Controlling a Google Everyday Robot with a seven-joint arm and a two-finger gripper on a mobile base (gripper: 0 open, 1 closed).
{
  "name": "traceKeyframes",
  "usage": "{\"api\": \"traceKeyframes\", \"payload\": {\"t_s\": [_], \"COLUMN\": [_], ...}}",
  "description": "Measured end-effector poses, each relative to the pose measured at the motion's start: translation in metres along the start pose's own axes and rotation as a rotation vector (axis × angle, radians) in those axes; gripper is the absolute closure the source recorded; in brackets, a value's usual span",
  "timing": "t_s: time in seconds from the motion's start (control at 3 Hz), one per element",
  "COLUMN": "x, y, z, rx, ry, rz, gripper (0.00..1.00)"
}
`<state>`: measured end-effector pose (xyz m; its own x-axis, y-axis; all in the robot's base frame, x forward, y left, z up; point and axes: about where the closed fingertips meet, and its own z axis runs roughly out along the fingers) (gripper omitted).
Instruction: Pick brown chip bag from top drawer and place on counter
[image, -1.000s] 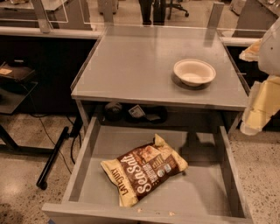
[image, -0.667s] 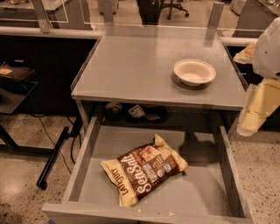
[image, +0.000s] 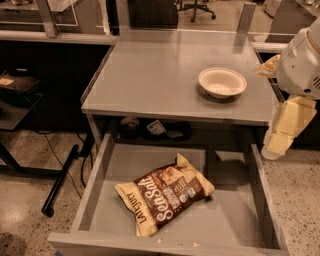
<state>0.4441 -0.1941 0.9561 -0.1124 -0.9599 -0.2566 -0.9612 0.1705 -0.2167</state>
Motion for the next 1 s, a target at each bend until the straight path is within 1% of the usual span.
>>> {"api": "traceKeyframes", "payload": {"t_s": [0.33, 0.67, 1.0], "x": [-0.002, -0.006, -0.012], "y": [-0.008, -0.009, -0.003], "z": [-0.004, 0.021, 0.049], "rx": [0.002, -0.042, -0.087], "ry": [-0.025, -0.055, -0.057], "rz": [-0.025, -0.04, -0.067], "gripper": [0.0, 0.0, 0.0]}}
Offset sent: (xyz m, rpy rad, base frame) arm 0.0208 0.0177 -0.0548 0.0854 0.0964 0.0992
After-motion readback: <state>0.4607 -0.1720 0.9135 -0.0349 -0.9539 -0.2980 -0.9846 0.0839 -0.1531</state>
